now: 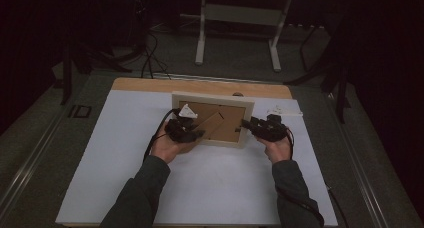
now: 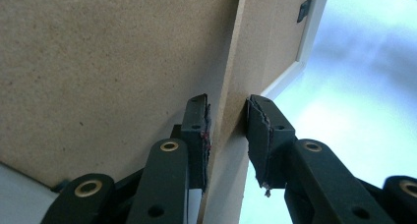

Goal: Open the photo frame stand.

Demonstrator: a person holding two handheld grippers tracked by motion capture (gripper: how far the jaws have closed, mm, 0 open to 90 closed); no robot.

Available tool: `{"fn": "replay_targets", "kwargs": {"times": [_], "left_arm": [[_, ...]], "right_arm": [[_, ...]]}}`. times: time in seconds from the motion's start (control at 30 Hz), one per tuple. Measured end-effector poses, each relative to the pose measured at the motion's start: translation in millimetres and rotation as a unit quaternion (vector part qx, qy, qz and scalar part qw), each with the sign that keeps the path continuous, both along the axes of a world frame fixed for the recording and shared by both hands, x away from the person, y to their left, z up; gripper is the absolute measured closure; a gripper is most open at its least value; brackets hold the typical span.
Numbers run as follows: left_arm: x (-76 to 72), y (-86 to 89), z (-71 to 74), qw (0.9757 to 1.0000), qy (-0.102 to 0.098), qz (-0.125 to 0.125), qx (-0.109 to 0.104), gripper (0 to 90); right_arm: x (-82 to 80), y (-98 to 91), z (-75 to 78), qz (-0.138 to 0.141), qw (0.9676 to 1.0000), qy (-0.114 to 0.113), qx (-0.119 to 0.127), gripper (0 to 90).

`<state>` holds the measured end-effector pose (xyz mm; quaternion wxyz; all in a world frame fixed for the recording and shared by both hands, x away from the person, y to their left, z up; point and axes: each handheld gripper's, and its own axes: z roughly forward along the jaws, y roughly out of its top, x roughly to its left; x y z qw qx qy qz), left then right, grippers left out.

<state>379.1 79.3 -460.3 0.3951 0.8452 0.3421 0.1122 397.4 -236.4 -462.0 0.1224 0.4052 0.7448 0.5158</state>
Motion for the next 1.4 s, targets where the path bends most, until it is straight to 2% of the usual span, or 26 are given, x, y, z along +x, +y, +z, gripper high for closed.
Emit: {"fn": "replay_targets", "kwargs": {"times": [0.63,0.77,1.03,1.4], "left_arm": [[1.5,0.7,0.4,0.9997,-0.01,0.024,0.003,72.5],[-0.9,0.4,0.6,0.9997,-0.011,0.02,-0.001,73.8],[-9.4,-2.9,4.3,0.9997,-0.02,0.011,-0.007,75.8],[-13.6,-3.0,2.3,0.9997,-0.015,0.014,-0.015,77.3]], "right_arm": [[0.5,11.1,4.5,-0.001,0.9995,-0.02,-0.024,60.7],[0.2,13.1,5.3,0.001,0.9993,-0.023,-0.031,60.5],[0.4,13.4,5.1,-0.002,0.9993,-0.022,-0.028,60.3],[-1.5,15.6,4.6,0.001,0.9988,-0.035,-0.036,59.8]]}}
